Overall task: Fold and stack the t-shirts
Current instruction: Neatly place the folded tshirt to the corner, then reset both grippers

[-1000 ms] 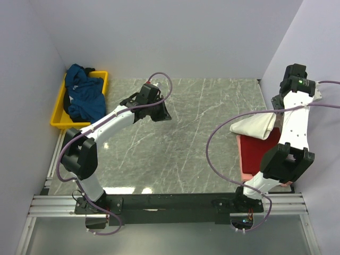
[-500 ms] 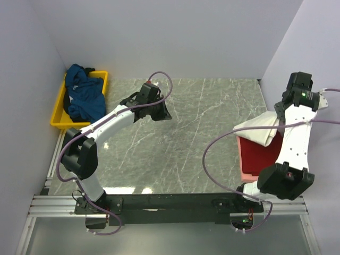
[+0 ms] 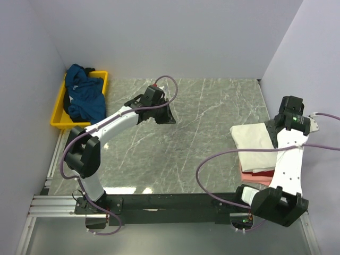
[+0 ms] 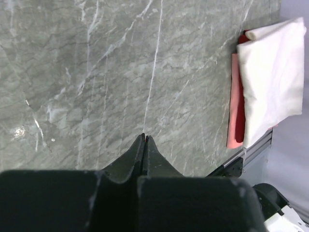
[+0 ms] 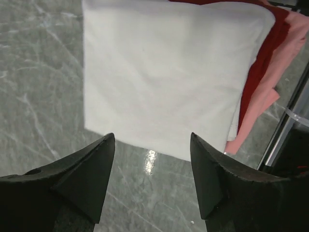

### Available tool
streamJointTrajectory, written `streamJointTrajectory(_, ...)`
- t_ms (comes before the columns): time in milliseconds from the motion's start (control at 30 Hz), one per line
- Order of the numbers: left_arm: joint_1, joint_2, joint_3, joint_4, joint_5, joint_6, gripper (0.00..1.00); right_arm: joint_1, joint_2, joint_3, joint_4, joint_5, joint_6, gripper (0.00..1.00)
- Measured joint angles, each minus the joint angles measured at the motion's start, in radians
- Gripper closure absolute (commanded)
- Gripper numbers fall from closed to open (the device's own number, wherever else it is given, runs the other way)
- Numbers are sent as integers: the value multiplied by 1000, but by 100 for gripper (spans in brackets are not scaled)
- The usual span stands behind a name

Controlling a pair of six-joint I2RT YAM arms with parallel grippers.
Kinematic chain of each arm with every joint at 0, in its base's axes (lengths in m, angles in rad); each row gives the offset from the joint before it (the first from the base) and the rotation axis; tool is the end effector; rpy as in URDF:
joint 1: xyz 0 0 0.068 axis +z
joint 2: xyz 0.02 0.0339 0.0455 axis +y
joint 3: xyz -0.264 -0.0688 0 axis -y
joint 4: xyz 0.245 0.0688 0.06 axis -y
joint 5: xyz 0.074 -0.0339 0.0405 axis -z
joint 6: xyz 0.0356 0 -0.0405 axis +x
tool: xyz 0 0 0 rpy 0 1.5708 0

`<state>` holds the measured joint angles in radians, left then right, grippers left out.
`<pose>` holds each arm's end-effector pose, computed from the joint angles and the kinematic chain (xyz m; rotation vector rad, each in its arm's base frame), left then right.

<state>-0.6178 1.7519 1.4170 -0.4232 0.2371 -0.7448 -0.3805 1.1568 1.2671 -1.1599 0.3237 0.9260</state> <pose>0.3192 -0.2371 0.2747 -0.0308 2.5041 -0.9092 0.1855 -0.0864 0.3484 1.6367 1.9560 -0.2176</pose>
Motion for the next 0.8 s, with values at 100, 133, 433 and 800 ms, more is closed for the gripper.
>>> streamJointTrajectory(100, -1, 0, -10, 14, 11, 0, 99, 1, -33, -8, 32, -36, -24, 28)
streamJointTrajectory(133, -1, 0, -15, 18, 13, 0, 100, 4, -45, -20, 53, -51, -35, 28)
streamJointTrajectory(433, -1, -21, -67, 27, 3, 0, 100, 275, -76, -130, 230, -104, -77, 21)
streamJointTrajectory(800, -1, -244, -244, 64, -139, -9, 98, 717, -13, -256, 525, -153, -126, 18)
